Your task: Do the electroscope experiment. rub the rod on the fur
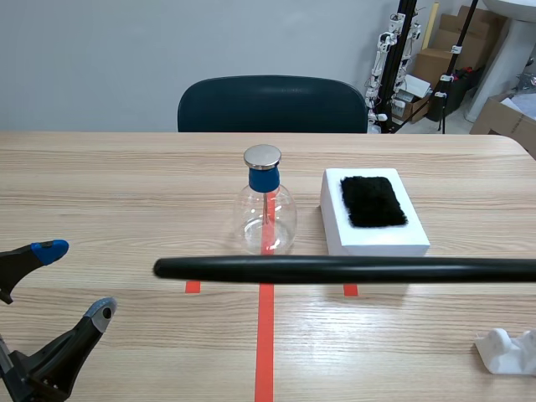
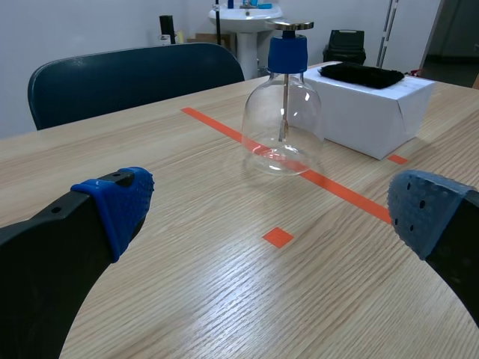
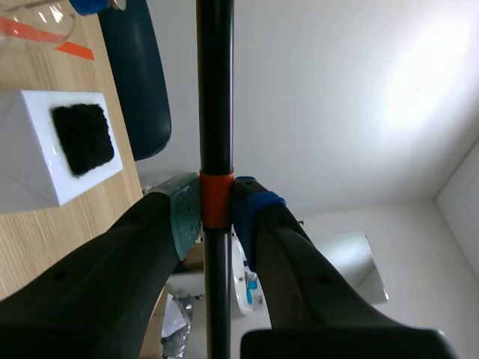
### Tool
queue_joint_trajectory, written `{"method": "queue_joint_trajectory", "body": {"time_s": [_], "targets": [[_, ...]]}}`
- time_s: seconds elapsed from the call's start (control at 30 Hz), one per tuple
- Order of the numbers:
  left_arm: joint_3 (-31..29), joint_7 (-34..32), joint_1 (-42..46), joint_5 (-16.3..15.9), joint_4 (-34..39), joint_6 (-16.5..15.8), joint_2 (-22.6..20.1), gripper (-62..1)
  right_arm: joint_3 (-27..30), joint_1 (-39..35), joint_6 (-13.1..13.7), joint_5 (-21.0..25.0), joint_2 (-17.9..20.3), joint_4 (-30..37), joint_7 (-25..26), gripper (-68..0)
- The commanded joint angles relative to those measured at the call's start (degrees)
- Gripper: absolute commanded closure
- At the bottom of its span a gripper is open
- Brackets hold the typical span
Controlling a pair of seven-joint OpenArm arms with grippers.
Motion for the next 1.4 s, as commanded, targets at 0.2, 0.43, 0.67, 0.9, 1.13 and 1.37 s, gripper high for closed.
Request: {"method": "queue_joint_trajectory", "body": {"time_s": [0.2, 0.43, 0.67, 0.9, 1.13, 1.37], "targets": [[-0.2, -1.0, 0.1, -0.4, 0.2, 0.0, -0.7, -62.3, 1.1, 5.5, 1.1, 2.5, 4.3, 1.2, -8.7, 0.0], [-0.2, -1.0, 0.1, -0.4, 0.2, 0.0, -0.7, -62.3, 1.3, 10.4, 2.1, 3.5, 8.0, 0.3, -17.7, 0.0], [-0.2, -1.0, 0.1, -0.4, 0.2, 0.0, -0.7, -62.3, 2.4, 16.4, 2.6, 7.7, 11.5, -2.4, -23.8, 0.0], [-0.2, -1.0, 0.1, -0.4, 0.2, 0.0, -0.7, -62.3, 5.0, 20.9, 3.3, 10.7, 14.5, -7.3, -26.0, 0.0], [-0.2, -1.0, 0.1, -0.4, 0.2, 0.0, -0.7, -62.3, 5.9, 28.6, 8.5, 9.6, 15.8, -14.4, -26.3, 0.0], [-0.2, -1.0, 0.1, -0.4, 0.2, 0.0, -0.7, -62.3, 5.9, 40.8, 17.9, 2.2, 18.4, -20.3, -29.4, 0.0]]}}
